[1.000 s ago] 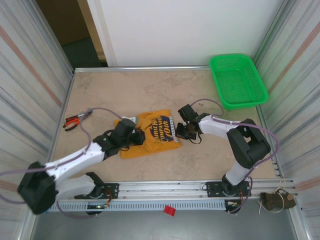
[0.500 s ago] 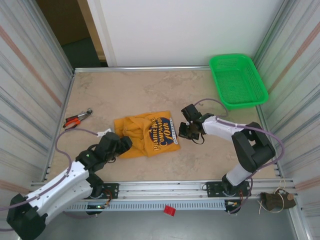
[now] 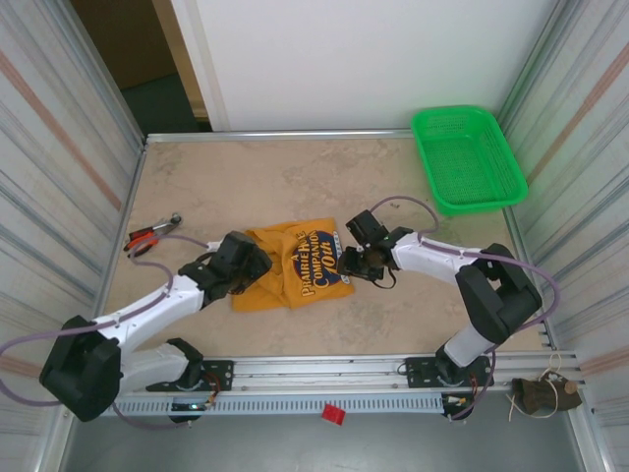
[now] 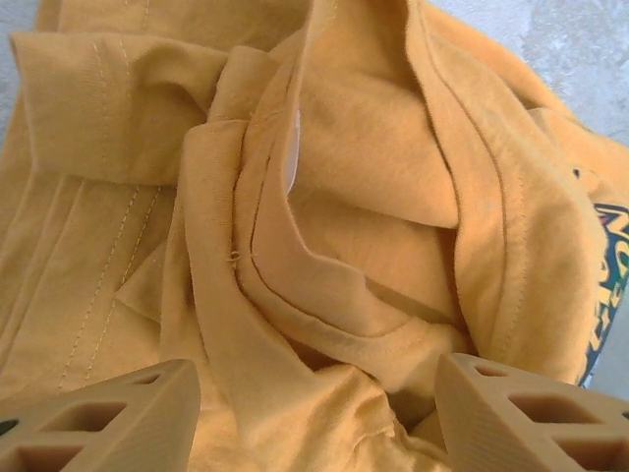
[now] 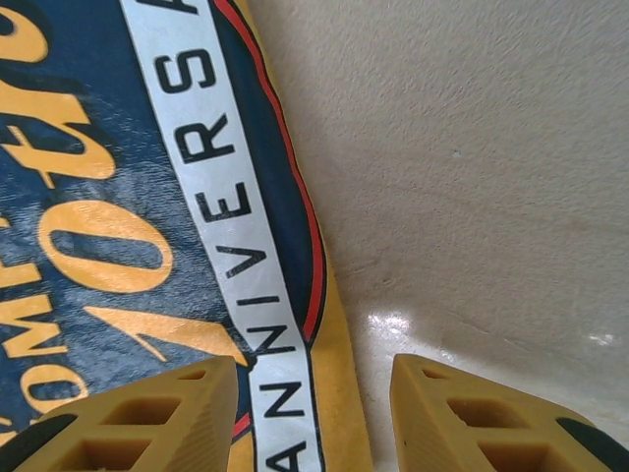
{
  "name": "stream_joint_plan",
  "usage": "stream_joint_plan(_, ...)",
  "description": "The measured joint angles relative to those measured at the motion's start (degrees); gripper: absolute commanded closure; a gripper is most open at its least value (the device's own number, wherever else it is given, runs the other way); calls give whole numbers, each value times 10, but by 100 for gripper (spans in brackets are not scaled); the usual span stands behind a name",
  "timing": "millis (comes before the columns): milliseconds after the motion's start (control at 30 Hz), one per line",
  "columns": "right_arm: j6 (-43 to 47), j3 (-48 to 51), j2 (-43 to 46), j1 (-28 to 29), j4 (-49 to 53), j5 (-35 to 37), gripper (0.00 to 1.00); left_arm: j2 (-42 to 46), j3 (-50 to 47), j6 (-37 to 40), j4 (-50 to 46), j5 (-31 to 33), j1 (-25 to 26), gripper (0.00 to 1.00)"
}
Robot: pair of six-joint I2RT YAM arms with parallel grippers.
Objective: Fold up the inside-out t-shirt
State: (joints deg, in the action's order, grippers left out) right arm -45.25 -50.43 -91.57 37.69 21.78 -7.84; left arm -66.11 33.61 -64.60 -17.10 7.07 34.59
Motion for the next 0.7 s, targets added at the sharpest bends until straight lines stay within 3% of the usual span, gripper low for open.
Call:
stream_joint_plan(67, -7, 0, -11, 1, -6, -2, 64, -22, 4, -4, 5, 0, 0, 41)
stream_joint_plan(167, -14, 0, -30, 1, -12, -8, 84, -54, 7, -13, 9, 0, -1, 50)
stream_joint_plan(233, -19, 1, -35, 1, -11, -6, 100, -70, 7, -19, 11, 0, -4, 82)
stream_joint_plan(267, -23, 1, -35, -2, -14, -10, 100, -76, 7, -18, 12, 0, -7, 99)
stream_joint_plan(467, -40, 11, -34, -11, -38, -14, 100, -54, 7, -14, 2, -3, -20, 100)
stream_joint_plan(667, -53, 25, -28, -24, -63, -17, 100, 108, -22, -37, -48, -11, -17, 100)
stream_joint_plan(700, -54, 25, -28, -24, -65, -16, 100, 137, -36, -50, -58, -10, -13, 90)
